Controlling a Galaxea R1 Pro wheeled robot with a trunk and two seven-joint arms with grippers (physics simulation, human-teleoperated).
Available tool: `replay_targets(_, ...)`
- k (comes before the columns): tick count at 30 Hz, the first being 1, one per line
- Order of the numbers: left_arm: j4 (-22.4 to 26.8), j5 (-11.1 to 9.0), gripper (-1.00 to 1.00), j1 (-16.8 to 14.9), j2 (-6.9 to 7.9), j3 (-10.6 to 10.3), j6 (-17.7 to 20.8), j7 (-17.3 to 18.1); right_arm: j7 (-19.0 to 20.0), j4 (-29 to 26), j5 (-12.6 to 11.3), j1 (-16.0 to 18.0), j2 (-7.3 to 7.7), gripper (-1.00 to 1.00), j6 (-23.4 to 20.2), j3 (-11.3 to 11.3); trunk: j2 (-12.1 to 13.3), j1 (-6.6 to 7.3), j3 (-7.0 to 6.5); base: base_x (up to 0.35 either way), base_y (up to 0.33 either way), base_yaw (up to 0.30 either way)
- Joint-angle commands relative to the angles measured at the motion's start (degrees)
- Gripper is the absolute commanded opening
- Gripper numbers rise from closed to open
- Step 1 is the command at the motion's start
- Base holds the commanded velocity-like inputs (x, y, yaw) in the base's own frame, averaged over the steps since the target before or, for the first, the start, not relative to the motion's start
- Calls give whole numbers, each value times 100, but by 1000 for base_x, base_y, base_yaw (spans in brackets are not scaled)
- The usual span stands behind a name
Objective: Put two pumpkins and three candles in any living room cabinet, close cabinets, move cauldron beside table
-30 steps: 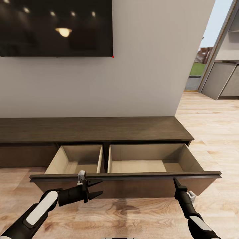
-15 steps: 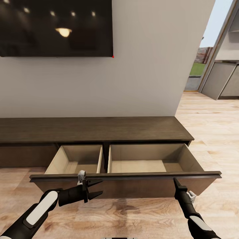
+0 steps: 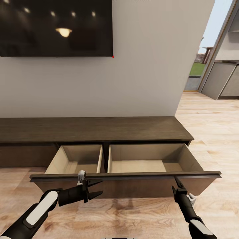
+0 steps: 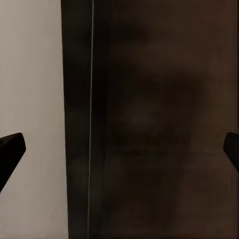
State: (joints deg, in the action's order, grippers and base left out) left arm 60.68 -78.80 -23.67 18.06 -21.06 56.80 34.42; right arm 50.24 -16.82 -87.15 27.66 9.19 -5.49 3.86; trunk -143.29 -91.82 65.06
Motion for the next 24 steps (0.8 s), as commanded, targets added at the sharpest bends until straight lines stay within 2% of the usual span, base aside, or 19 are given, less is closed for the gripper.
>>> replay_targets(1, -3, 5, 100, -5, 5, -12, 7, 29, 21, 4, -30, 3, -1, 100, -58, 19, -2, 2, 5, -118, 0, 0)
replay_targets(13, -3, 5, 100, -5, 5, -12, 7, 32, 11, -5, -26, 3, 32, 100, -76, -2, -2, 2, 5, -156, 0, 0)
replay_targets(16, -3, 5, 100, -5, 5, -15, 7, 31, 4, -5, -28, 3, 37, 100, -276, -8, -2, 2, 5, -153, 0, 0)
replay_targets(18, 2, 5, 100, -6, -4, -39, 4, 20, -3, -9, -15, 3, 40, 100, -887, -10, -2, 2, 5, -125, 0, 0)
replay_targets(19, 4, 5, 100, -6, -11, -51, 3, 19, -3, -10, -11, 3, 43, 100, -1036, -11, -2, 2, 5, -95, 0, 0)
replay_targets(20, 14, 10, 100, -6, -41, -81, 0, 15, -12, -12, 13, 3, 56, 100, -1524, -17, -2, 2, 5, -49, 0, 0)
replay_targets(21, 17, 11, 100, -6, -53, -91, 0, 17, -16, -6, 26, 3, 63, 100, -1806, -20, -2, 2, 5, -31, 0, 0)
replay_targets(24, 22, 9, 100, -6, -70, -100, 3, 30, -28, -2, 59, 3, 98, 100, -2430, -39, -2, 2, 5, -12, 0, 0)
